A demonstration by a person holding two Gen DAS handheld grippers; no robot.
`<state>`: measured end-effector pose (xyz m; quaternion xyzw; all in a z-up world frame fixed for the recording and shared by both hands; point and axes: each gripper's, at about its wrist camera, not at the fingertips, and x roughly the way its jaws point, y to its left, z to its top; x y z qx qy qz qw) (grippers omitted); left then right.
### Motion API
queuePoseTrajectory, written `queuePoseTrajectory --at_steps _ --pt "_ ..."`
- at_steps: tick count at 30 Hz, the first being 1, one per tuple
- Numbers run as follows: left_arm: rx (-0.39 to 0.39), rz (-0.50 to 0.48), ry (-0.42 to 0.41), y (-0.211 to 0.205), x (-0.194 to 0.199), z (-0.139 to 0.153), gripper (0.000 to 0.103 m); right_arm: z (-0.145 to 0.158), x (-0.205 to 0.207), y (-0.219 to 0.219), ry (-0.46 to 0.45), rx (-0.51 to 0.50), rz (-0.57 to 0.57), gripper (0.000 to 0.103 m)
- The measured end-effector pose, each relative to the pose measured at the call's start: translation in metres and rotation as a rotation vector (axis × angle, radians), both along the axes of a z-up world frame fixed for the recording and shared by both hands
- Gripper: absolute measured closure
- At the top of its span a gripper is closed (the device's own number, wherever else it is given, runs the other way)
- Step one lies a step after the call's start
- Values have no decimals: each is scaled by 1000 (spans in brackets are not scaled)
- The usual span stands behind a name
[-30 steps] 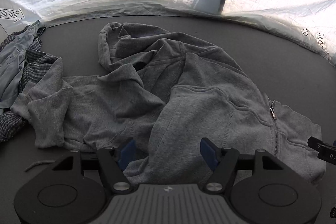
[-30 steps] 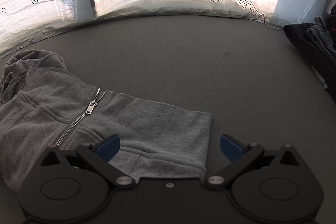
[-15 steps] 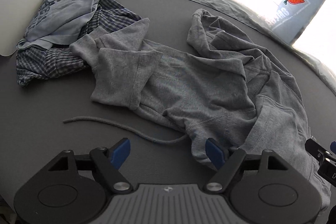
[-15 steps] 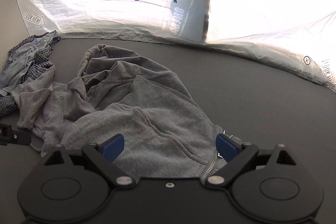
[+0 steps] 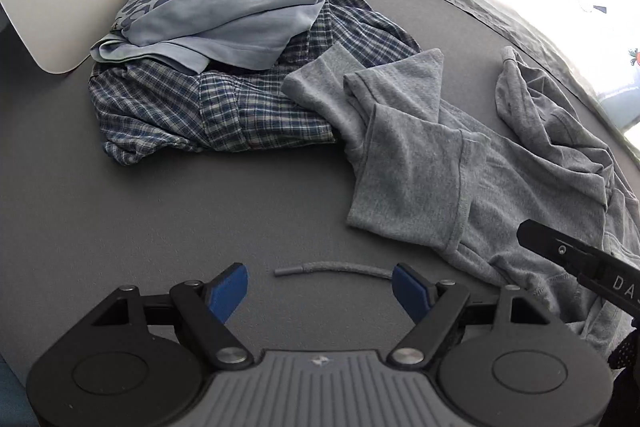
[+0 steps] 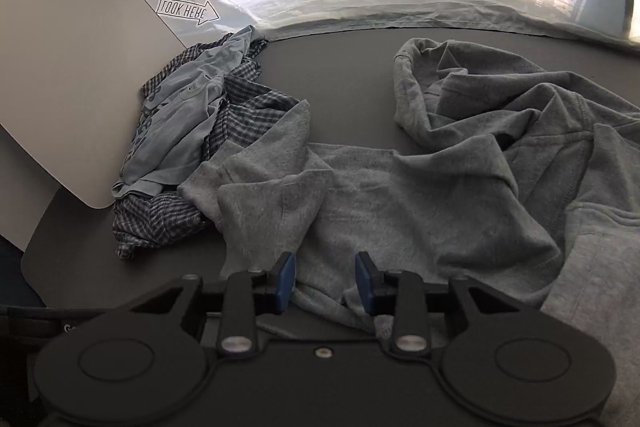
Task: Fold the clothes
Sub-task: 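Grasp the hoodie with the right gripper and drag it across the table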
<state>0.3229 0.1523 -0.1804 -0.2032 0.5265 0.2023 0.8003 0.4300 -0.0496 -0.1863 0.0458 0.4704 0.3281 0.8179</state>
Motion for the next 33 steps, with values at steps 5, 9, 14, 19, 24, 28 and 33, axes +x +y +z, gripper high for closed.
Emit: queuePoseTrajectory --at_steps 5,9,14,19,24,28,33 --pt "-26 43 3 32 0 -9 23 -27 8 41 72 -4 18 65" --pt "-40 65 9 42 -3 -12 23 -32 8 48 77 9 33 88" --pt "-30 61 -1 32 -5 -7 23 0 1 13 -47 7 -19 94" --pt "-8 33 -30 -5 -4 9 23 53 11 -82 -220 -14 -197 95" --pt "22 -27 -61 -70 -1 29 23 116 20 -232 -448 -107 -475 95" --pt "31 -97 -83 -126 4 39 22 152 30 -365 -577 -208 -711 95" --pt "61 -154 -110 -195 11 49 22 184 46 -508 -721 -375 -915 95"
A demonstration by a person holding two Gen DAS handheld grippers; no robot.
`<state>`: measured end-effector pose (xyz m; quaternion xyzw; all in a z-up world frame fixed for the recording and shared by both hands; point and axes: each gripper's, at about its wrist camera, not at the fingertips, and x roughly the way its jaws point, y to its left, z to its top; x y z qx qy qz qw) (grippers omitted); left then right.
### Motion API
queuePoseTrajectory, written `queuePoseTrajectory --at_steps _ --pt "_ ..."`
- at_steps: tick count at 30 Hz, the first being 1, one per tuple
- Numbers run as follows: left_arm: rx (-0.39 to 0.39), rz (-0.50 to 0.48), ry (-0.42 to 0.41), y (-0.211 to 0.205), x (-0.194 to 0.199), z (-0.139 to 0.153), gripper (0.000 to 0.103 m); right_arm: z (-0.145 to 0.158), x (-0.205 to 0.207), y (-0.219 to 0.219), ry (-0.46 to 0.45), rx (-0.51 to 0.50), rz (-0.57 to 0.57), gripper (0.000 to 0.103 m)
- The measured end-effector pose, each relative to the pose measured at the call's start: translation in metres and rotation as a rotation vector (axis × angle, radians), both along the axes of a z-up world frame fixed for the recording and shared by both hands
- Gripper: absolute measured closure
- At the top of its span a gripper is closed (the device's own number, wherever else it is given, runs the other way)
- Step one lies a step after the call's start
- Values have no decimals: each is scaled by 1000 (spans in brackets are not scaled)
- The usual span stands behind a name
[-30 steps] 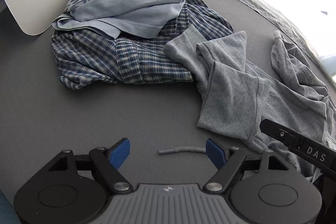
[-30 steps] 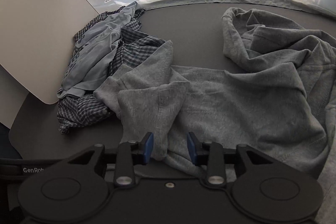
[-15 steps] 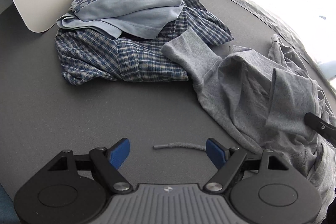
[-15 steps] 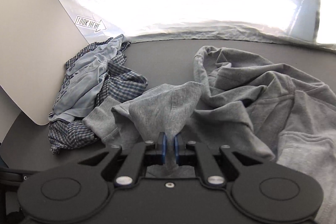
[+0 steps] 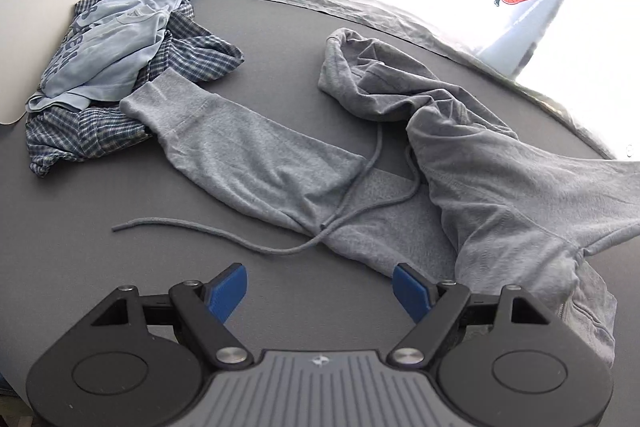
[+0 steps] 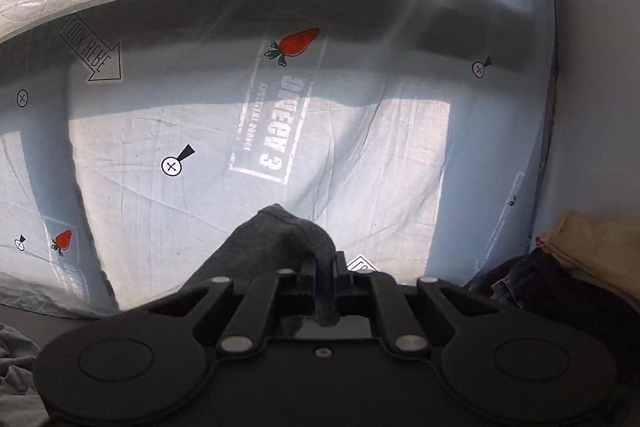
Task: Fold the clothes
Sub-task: 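Grasp the hoodie with the right gripper and drag it across the table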
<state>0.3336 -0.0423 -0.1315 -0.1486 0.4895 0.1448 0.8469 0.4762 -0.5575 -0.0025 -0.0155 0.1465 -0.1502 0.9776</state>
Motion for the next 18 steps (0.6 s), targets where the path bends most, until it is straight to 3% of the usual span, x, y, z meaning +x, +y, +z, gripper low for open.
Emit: queuePoseTrajectory --at_steps 5,8,13,16,18 --pt "20 11 -10 -47 6 5 22 26 12 -95 -72 -117 -152 95" --pt "52 26 14 -65 12 4 22 20 27 -124 -69 -215 -252 95" --pt "87 4 84 -78 25 -4 22 -40 52 -142 150 -141 -307 91" --pt "107 -38 121 -84 37 -11 22 -90 44 -114 267 -130 -239 66" --pt "99 -65 142 -86 46 -16 20 -116 29 -86 321 -99 -166 65"
